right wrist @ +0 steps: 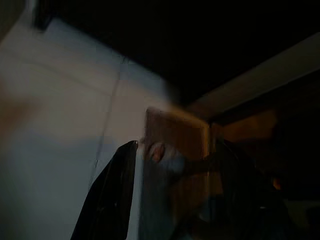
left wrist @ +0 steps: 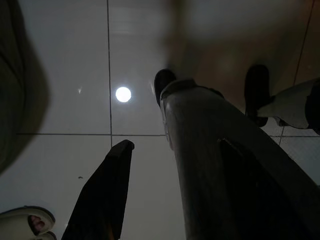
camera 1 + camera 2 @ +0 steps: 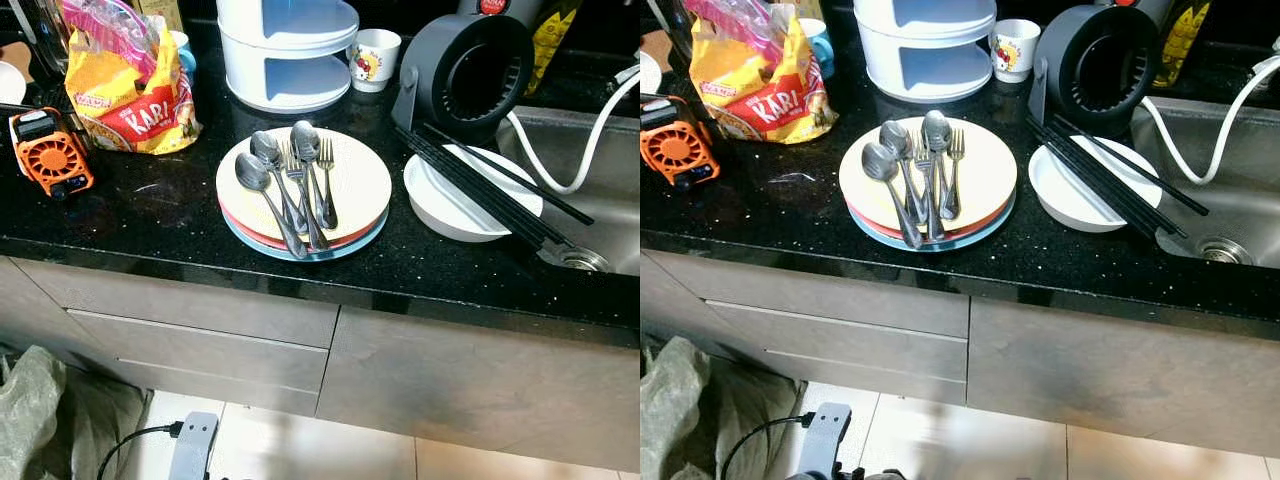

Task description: Kitchen organization

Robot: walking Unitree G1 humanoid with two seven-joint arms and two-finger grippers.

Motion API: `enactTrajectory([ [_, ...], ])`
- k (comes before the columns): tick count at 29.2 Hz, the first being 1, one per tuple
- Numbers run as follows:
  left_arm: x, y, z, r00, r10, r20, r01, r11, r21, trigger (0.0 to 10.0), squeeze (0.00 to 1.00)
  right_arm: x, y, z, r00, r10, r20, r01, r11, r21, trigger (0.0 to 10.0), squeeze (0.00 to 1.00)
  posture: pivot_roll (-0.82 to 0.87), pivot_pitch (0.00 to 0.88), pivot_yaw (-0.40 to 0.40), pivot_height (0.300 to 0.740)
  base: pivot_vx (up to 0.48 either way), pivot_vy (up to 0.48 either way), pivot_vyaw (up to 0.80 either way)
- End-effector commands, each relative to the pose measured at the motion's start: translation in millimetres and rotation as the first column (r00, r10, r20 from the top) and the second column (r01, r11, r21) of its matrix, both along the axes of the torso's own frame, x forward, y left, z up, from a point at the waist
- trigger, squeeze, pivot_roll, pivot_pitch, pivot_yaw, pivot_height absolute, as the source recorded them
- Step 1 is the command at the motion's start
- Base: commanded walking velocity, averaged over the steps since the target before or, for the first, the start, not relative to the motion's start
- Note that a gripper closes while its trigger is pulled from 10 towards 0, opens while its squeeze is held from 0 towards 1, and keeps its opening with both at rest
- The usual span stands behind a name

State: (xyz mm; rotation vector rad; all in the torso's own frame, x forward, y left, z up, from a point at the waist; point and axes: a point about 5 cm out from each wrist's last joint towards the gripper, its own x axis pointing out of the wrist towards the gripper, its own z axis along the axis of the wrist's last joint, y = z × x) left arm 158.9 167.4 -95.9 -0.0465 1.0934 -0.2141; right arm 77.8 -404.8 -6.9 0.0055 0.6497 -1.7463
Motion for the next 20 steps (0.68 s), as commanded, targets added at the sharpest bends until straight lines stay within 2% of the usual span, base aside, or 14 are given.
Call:
enactTrajectory([
  [1,-18.6,-4.5,-7.4,0.997,-0.025,-0.071,0.024,1.0,-0.014,10.0,0.0,5.5,-42.3,50.4,1.0,-0.011,0.01,0.013,0.978,-0.206,10.0,0.0,0.01,0.127,0.024,0.74,0.0,0.0,0.0],
  [2,-18.5,-4.4,-7.4,0.997,-0.026,-0.07,0.025,1.0,-0.013,10.0,0.0,12.0,-53.0,70.1,1.0,-0.01,0.01,0.013,0.958,-0.286,10.0,0.0,0.01,0.127,0.026,0.74,0.0,0.0,0.0],
  [3,-18.4,-4.2,-7.3,0.997,-0.028,-0.069,0.027,1.0,-0.014,10.0,0.0,22.9,-61.4,94.5,1.0,-0.003,0.031,0.015,0.921,-0.388,10.0,0.0,0.01,0.127,0.028,0.74,0.0,0.0,0.0],
  [6,-18.2,-4.1,-7.2,0.997,-0.029,-0.067,0.028,0.999,-0.015,10.0,0.0,44.5,-66.8,136.2,0.993,0.041,0.107,0.024,0.838,-0.545,10.0,0.0,0.02,0.128,0.031,0.74,0.0,0.0,0.0],
  [9,-18.0,-4.0,-7.1,0.997,-0.029,-0.067,0.028,0.999,-0.016,10.0,0.0,57.1,-66.9,160.8,0.983,0.092,0.16,0.028,0.782,-0.622,10.0,0.0,0.02,0.127,0.029,0.74,0.0,0.0,0.0],
  [12,-18.0,-4.2,-7.1,0.997,-0.027,-0.067,0.025,1.0,-0.018,10.0,0.0,73.1,-68.9,198.7,0.959,0.17,0.227,0.038,0.717,-0.696,10.0,0.0,0.02,0.127,0.026,0.74,0.0,0.0,0.0],
  [13,-18.0,-4.2,-7.1,0.997,-0.027,-0.067,0.025,1.0,-0.018,10.0,0.0,73.1,-68.9,198.7,0.959,0.17,0.227,0.038,0.717,-0.696,10.0,0.0,0.02,0.127,0.026,0.74,0.0,0.0,0.0],
  [14,-18.1,-4.3,-7.1,0.997,-0.023,-0.067,0.022,1.0,-0.019,10.0,0.0,76.8,-69.1,211.2,0.952,0.192,0.237,0.04,0.691,-0.721,10.0,0.0,0.02,0.127,0.026,0.74,0.0,0.0,0.0],
  [15,-18.1,-4.3,-7.1,0.997,-0.023,-0.067,0.022,1.0,-0.019,10.0,0.0,76.8,-69.1,211.2,0.952,0.192,0.237,0.04,0.691,-0.721,10.0,0.0,0.02,0.127,0.026,0.74,0.0,0.0,0.0],
  [16,-18.2,-4.3,-7.2,0.998,-0.021,-0.067,0.02,1.0,-0.02,10.0,0.0,79.2,-69.3,220.8,0.948,0.205,0.244,0.046,0.671,-0.74,10.0,0.0,0.03,0.126,0.025,0.74,0.0,0.0,0.0],
  [17,-18.1,-4.7,-7.2,0.998,-0.018,-0.066,0.017,1.0,-0.023,10.0,0.0,83.1,-67.3,244.9,0.937,0.233,0.258,0.062,0.619,-0.783,10.0,0.0,0.03,0.126,0.022,0.74,0.0,0.0,0.0],
  [18,-18.1,-4.8,-7.2,0.998,-0.018,-0.067,0.016,1.0,-0.024,10.0,0.0,85.1,-64.8,253.8,0.931,0.251,0.266,0.066,0.6,-0.797,10.0,0.0,0.03,0.126,0.022,0.74,0.0,0.0,0.0],
  [20,-18.2,-4.8,-7.2,0.998,-0.017,-0.067,0.015,1.0,-0.024,10.0,0.0,91.7,-59.9,264.4,0.903,0.313,0.296,0.059,0.591,-0.804,10.0,0.0,0.03,0.127,0.023,0.74,0.0,0.0,0.0],
])
